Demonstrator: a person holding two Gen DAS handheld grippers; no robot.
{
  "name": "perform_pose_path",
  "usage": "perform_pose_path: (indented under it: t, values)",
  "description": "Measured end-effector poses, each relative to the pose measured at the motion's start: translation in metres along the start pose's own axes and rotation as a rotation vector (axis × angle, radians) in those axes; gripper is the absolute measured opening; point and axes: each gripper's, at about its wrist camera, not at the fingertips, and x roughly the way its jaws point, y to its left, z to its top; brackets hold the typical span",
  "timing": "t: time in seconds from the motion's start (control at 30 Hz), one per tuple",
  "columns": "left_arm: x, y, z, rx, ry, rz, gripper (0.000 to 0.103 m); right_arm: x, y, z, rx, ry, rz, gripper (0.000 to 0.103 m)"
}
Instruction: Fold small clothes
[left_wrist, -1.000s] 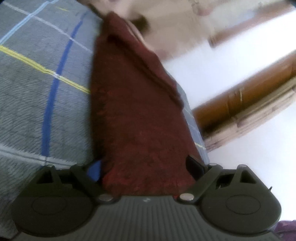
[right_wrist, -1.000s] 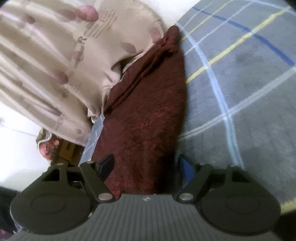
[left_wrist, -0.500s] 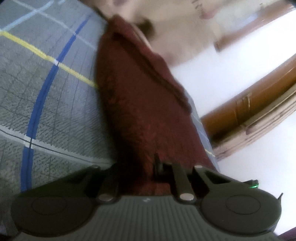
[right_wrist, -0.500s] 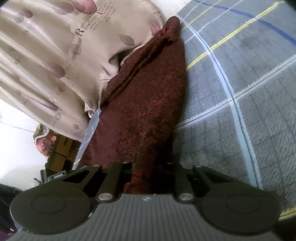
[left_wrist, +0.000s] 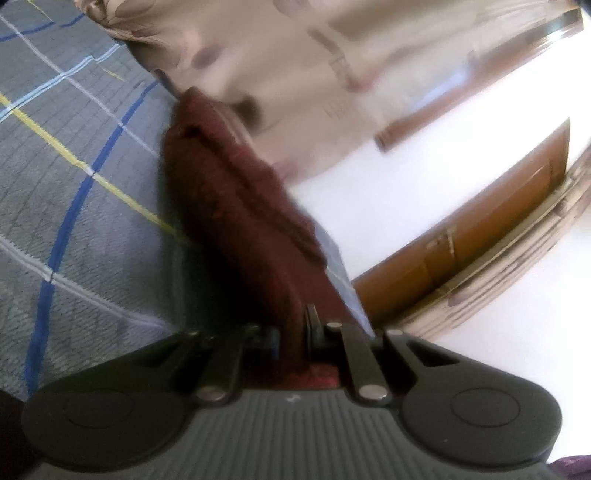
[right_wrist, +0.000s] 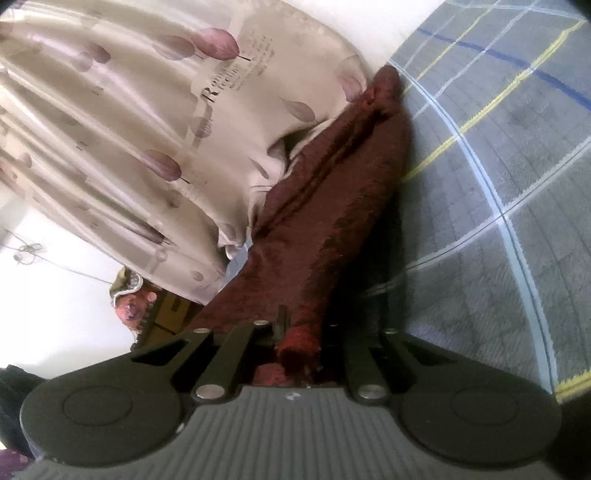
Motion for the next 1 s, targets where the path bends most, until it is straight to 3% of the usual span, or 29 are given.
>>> perform_pose_path:
  t: [0.23,0.27,0.33,0.37,0.4,0.47,0.53,0.57,0.6,0.63,0.67,0.7,0.8,0.9,1.0]
  values:
    - [0.011,0.021,0.003,-0.045,0.061,0.043,0.015,0.006,-0.006,0.001,-0.020,0.015,-0.049,0.013]
    - [0.012,0.022,0.005,-0.042,0.069,0.069,0.020,0.006,-0.006,0.002,-0.020,0.026,-0.062,0.015]
    - [0.013,0.024,0.007,-0.034,0.091,0.098,0.044,0.008,-0.007,0.004,-0.031,0.050,-0.077,0.021]
    - [0.014,0.025,0.007,-0.036,0.103,0.121,0.073,0.007,-0.008,0.004,-0.030,0.050,-0.080,0.034]
    - [0.016,0.026,0.008,-0.034,0.108,0.146,0.083,0.007,-0.008,0.006,-0.026,0.050,-0.083,0.056]
    - [0.020,0.024,0.010,-0.003,0.097,0.135,0.083,0.010,-0.012,0.011,-0.009,0.071,-0.080,0.075]
    - [0.027,0.024,0.012,0.011,0.106,0.144,0.083,0.014,-0.015,0.015,0.003,0.072,-0.082,0.076]
    - [0.029,0.023,0.011,0.025,0.101,0.135,0.082,0.016,-0.016,0.016,0.001,0.077,-0.082,0.075]
    - [0.033,0.022,0.011,0.043,0.105,0.134,0.073,0.018,-0.017,0.018,-0.002,0.076,-0.094,0.068]
    - [0.038,0.021,0.010,0.053,0.111,0.145,0.056,0.021,-0.018,0.018,0.005,0.081,-0.113,0.057]
    - [0.044,0.024,0.008,0.038,0.147,0.146,0.010,0.025,-0.020,0.018,0.011,0.095,-0.122,0.029]
    - [0.048,0.025,0.005,0.025,0.161,0.154,0.010,0.029,-0.022,0.017,0.009,0.109,-0.137,0.016]
    - [0.037,0.015,-0.002,0.061,0.107,0.132,0.010,0.034,-0.023,0.006,-0.012,0.104,-0.155,0.013]
    - [0.018,0.008,0.000,0.027,0.036,0.089,0.009,0.020,-0.015,0.000,-0.007,0.047,-0.088,0.012]
    - [0.007,0.000,0.000,0.024,0.019,0.078,0.009,0.007,-0.002,-0.003,-0.028,0.026,-0.057,0.012]
